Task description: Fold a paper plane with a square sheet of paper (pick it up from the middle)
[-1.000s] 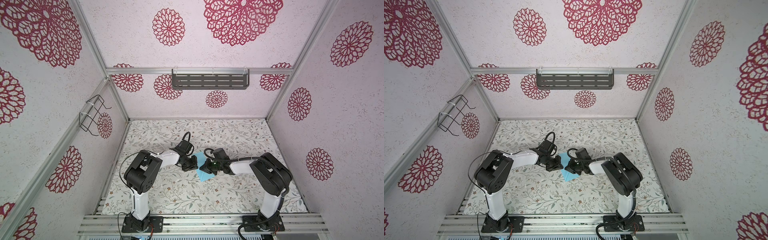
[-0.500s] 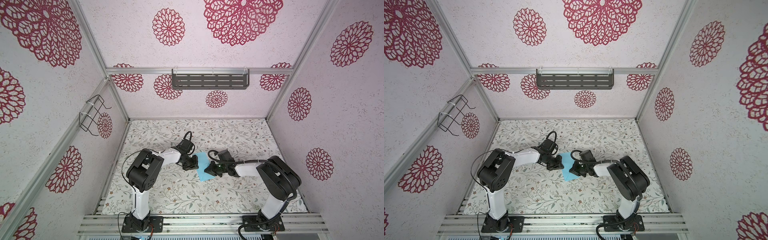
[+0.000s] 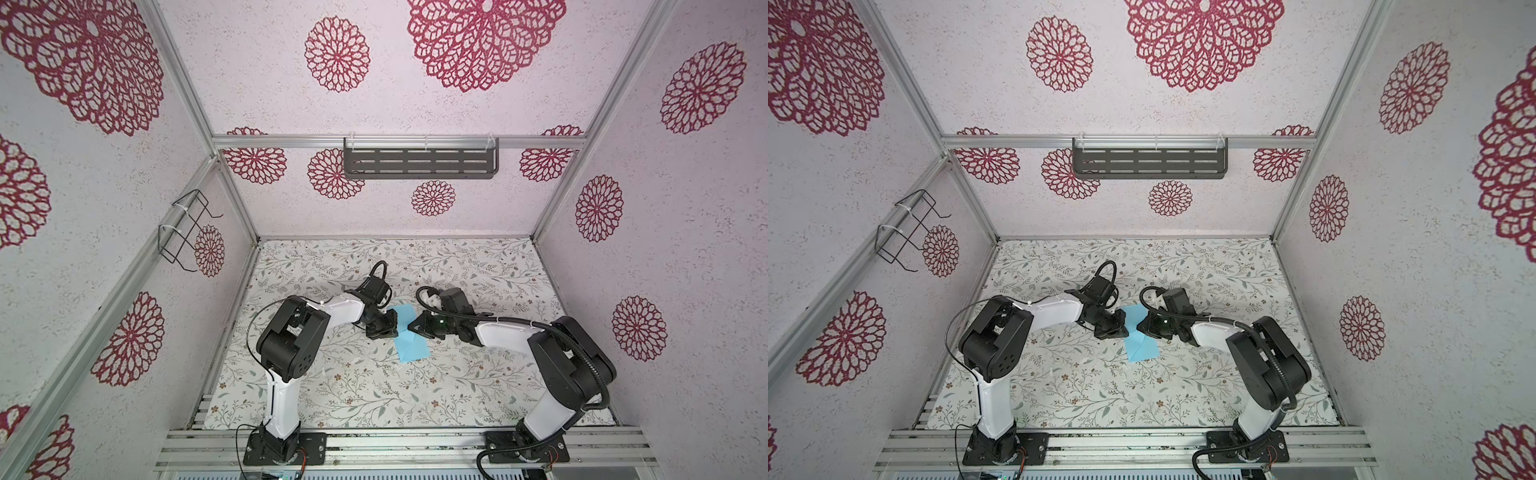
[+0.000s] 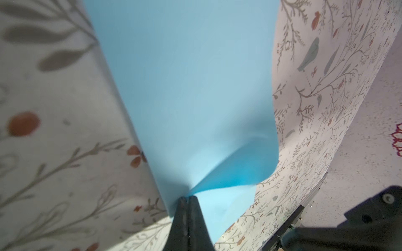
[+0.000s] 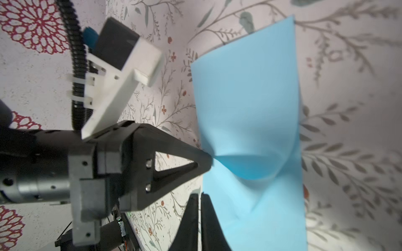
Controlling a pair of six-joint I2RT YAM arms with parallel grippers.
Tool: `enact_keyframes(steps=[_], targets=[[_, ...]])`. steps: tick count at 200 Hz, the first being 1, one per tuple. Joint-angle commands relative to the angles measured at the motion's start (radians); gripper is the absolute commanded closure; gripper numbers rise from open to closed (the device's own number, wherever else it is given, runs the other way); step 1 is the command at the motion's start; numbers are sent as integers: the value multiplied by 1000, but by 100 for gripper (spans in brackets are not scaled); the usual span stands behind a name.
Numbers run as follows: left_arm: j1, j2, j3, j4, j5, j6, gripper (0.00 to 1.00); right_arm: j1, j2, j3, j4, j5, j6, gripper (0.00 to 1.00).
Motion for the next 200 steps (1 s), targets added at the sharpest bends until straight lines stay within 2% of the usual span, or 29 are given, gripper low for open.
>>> enact_keyframes(steps=[1,32,72,122,156,200], targets=[[-13,91,-28,-89,-126,32,100,4,64,32,-1,-43,-43,90],[-14,107,-19,-125,-155,41,100,-3,112,42,5,-59,-59,90],[-16,124,-18,-147,-175,54,100,-57,109,-21,-21,-36,-100,90],[-16,132,-4,-152,-169,86,100,-165,27,-67,-126,-3,-211,90],[-16,141,18,-163,-168,101,100,-137,-39,-18,-128,-43,-226,90],[-16,153,38,-181,-172,125,100,-68,50,24,-65,-73,-185,89]])
